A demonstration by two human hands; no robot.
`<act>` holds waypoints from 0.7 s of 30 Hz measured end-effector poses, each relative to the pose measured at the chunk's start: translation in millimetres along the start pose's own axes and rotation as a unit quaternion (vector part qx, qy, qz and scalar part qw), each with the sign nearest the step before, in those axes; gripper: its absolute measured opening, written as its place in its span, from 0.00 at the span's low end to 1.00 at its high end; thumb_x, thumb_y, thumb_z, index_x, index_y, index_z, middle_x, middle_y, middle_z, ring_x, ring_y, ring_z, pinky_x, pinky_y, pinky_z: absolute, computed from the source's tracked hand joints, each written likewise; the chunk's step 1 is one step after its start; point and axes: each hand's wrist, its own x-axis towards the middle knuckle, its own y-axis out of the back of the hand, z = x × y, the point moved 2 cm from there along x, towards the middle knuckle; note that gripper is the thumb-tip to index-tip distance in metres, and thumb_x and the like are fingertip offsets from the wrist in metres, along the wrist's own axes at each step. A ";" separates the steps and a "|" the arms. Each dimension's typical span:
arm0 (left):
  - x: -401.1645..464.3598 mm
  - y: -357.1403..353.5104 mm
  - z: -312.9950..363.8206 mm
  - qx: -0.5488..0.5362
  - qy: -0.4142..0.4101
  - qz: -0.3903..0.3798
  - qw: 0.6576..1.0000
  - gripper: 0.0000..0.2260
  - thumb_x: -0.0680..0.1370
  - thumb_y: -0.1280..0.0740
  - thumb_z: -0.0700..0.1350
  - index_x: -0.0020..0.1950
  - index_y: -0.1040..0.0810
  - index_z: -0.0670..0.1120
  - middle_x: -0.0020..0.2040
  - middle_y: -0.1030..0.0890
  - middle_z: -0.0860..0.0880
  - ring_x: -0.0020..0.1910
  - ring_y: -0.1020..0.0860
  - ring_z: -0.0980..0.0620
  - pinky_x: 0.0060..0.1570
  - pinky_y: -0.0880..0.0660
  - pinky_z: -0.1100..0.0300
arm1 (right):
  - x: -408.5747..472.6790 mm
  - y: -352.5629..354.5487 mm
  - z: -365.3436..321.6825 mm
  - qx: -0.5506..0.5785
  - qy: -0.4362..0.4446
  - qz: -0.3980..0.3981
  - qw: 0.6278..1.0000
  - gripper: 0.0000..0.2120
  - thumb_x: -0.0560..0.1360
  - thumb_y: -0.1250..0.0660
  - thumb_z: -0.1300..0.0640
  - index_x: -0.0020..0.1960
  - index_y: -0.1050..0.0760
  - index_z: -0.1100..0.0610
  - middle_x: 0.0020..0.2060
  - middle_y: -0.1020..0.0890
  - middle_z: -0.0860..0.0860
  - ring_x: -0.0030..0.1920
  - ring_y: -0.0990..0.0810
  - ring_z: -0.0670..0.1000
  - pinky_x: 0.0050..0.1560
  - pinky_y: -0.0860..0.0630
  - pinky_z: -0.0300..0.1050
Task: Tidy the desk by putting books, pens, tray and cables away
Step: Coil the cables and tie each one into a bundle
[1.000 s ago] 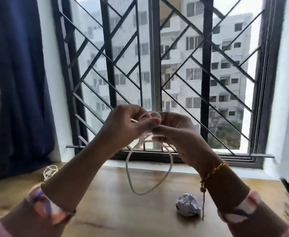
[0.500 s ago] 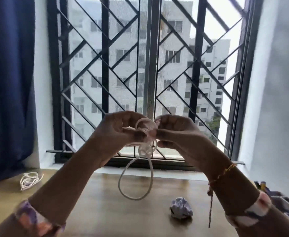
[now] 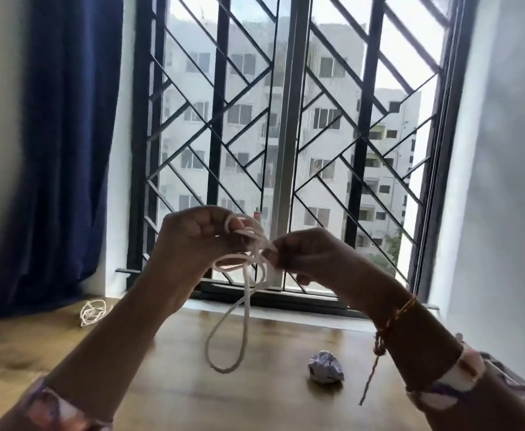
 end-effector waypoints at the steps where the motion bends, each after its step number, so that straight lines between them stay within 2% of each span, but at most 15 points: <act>1: -6.3 0.0 4.1 0.006 0.001 0.006 1.000 0.09 0.61 0.27 0.31 0.37 0.22 0.39 0.36 0.15 0.46 0.34 0.17 0.49 0.32 0.21 0.61 | -8.9 5.0 1.5 0.036 -0.025 0.046 0.998 0.05 0.72 0.32 0.59 0.44 0.20 0.60 0.34 0.26 0.55 0.31 0.34 0.50 0.31 0.38 0.39; 4: -23.9 8.6 10.0 0.066 -0.027 0.061 0.996 0.11 0.65 0.28 0.28 0.35 0.21 0.43 0.32 0.16 0.51 0.34 0.17 0.53 0.32 0.20 0.61 | -32.0 19.2 3.3 0.202 -0.105 0.200 0.953 0.03 0.73 0.32 0.62 0.43 0.20 0.61 0.33 0.21 0.51 0.27 0.30 0.44 0.24 0.35 0.35; 6: -37.5 15.2 11.3 0.109 -0.048 0.095 0.988 0.12 0.66 0.28 0.30 0.34 0.20 0.48 0.30 0.17 0.53 0.32 0.19 0.52 0.33 0.19 0.57 | -43.9 20.5 2.3 0.267 -0.139 0.266 0.916 0.03 0.73 0.32 0.63 0.41 0.22 0.61 0.30 0.21 0.51 0.23 0.29 0.44 0.21 0.34 0.35; 8: -47.8 17.2 12.1 0.167 -0.076 0.108 0.977 0.14 0.67 0.27 0.33 0.34 0.18 0.53 0.30 0.17 0.56 0.31 0.20 0.49 0.34 0.20 0.51 | -50.1 18.5 2.5 0.302 -0.151 0.296 0.893 0.03 0.74 0.33 0.63 0.41 0.23 0.61 0.28 0.21 0.50 0.22 0.26 0.44 0.22 0.30 0.33; 11: -52.1 20.5 14.2 0.207 -0.106 0.143 0.962 0.14 0.69 0.27 0.36 0.36 0.19 0.57 0.32 0.17 0.60 0.30 0.20 0.55 0.34 0.20 0.52 | -53.8 17.2 4.9 0.342 -0.153 0.307 0.875 0.04 0.74 0.34 0.64 0.40 0.23 0.60 0.30 0.20 0.51 0.24 0.22 0.45 0.23 0.28 0.34; 14: -44.4 27.8 10.3 0.204 -0.118 0.181 0.955 0.11 0.70 0.27 0.36 0.43 0.19 0.53 0.35 0.17 0.64 0.33 0.18 0.58 0.36 0.19 0.58 | -49.1 19.2 11.7 0.350 -0.149 0.307 0.873 0.04 0.74 0.33 0.63 0.40 0.23 0.60 0.31 0.19 0.51 0.26 0.19 0.47 0.24 0.27 0.35; 17: -31.2 28.6 -3.6 0.160 -0.079 0.192 0.965 0.11 0.70 0.29 0.33 0.49 0.20 0.44 0.36 0.17 0.58 0.36 0.17 0.57 0.36 0.19 0.62 | -38.9 27.3 18.3 0.347 -0.134 0.296 0.880 0.04 0.74 0.34 0.63 0.40 0.23 0.59 0.34 0.19 0.52 0.30 0.17 0.49 0.25 0.26 0.36; 19: -18.7 28.1 -13.3 0.127 -0.041 0.169 0.977 0.10 0.70 0.30 0.32 0.50 0.20 0.41 0.36 0.16 0.55 0.35 0.17 0.57 0.35 0.20 0.64 | -30.4 31.5 20.6 0.292 -0.151 0.238 0.914 0.03 0.74 0.34 0.61 0.43 0.23 0.60 0.37 0.19 0.54 0.33 0.17 0.50 0.27 0.24 0.39; 21: -4.8 29.1 -22.6 0.081 0.013 0.134 0.988 0.06 0.72 0.31 0.33 0.45 0.19 0.42 0.33 0.16 0.52 0.33 0.19 0.56 0.35 0.20 0.65 | -20.8 31.4 22.7 0.136 -0.209 0.143 0.958 0.08 0.74 0.34 0.59 0.47 0.23 0.65 0.40 0.20 0.56 0.35 0.19 0.50 0.29 0.23 0.41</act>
